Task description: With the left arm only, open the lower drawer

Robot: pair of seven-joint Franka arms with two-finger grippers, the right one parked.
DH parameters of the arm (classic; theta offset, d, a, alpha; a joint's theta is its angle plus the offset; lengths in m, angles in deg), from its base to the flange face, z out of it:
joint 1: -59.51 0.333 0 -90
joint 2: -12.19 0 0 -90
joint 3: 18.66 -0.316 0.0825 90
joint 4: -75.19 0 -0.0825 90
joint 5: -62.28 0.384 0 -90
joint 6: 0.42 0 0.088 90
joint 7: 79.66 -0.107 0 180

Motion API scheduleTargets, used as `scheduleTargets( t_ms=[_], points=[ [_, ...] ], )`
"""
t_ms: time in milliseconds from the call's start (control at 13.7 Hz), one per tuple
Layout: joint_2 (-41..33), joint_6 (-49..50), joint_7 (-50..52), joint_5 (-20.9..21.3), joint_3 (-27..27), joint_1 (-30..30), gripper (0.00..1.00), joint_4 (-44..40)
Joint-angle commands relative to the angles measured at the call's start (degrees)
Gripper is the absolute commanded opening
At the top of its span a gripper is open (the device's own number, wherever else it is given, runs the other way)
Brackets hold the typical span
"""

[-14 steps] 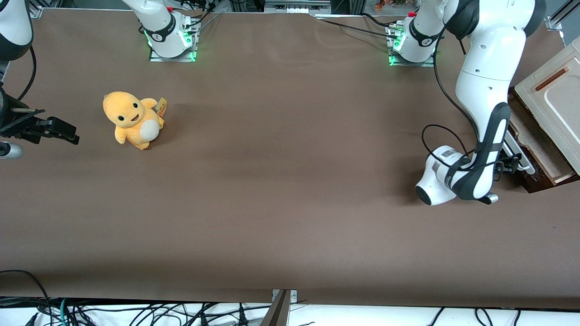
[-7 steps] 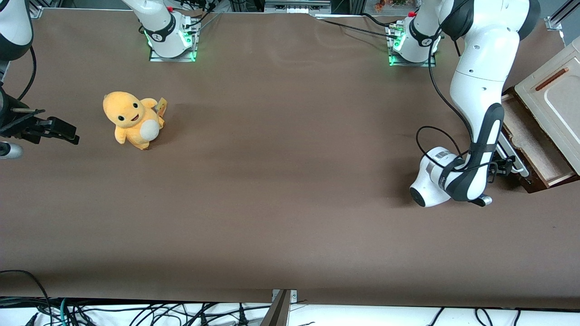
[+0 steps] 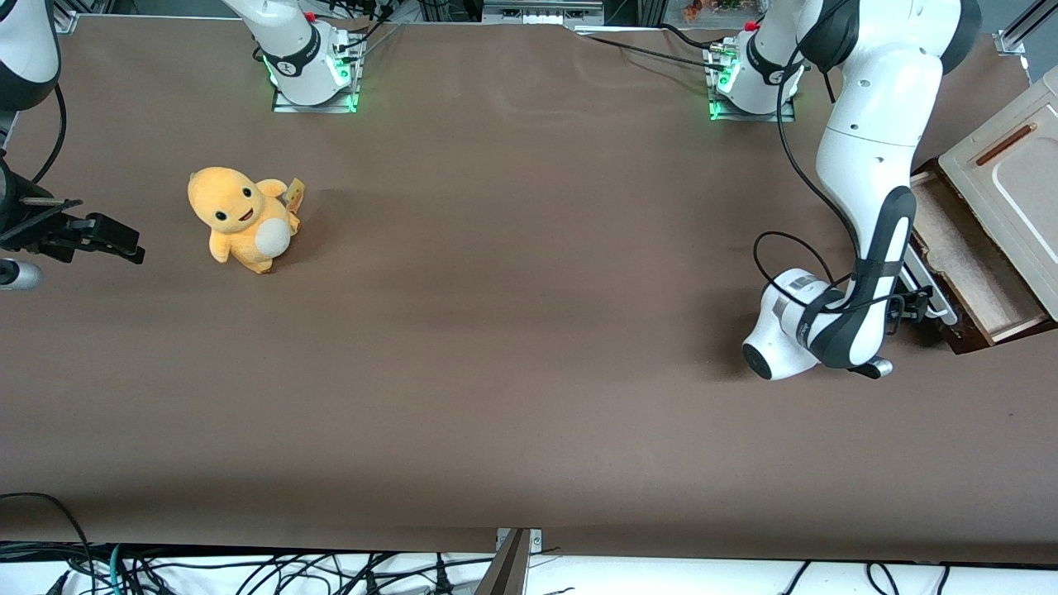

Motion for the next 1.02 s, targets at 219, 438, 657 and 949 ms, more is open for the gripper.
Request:
scheduleTargets(
  t_ms=[219, 438, 657, 949],
  points=[
    [0.63, 2.93, -2.32, -3.99, 0.21, -1.78, 1.0, -2.49],
    [0.45, 2.84, -2.84, -6.17, 0.3, -1.78, 1.0, -6.26],
    [0.19, 2.67, -2.85, -15.02, 0.47, -1.78, 1.0, -11.53],
    [-0.78, 2.76, -2.41, -34.88, 0.47, -1.96, 1.0, -22.15]
  ],
)
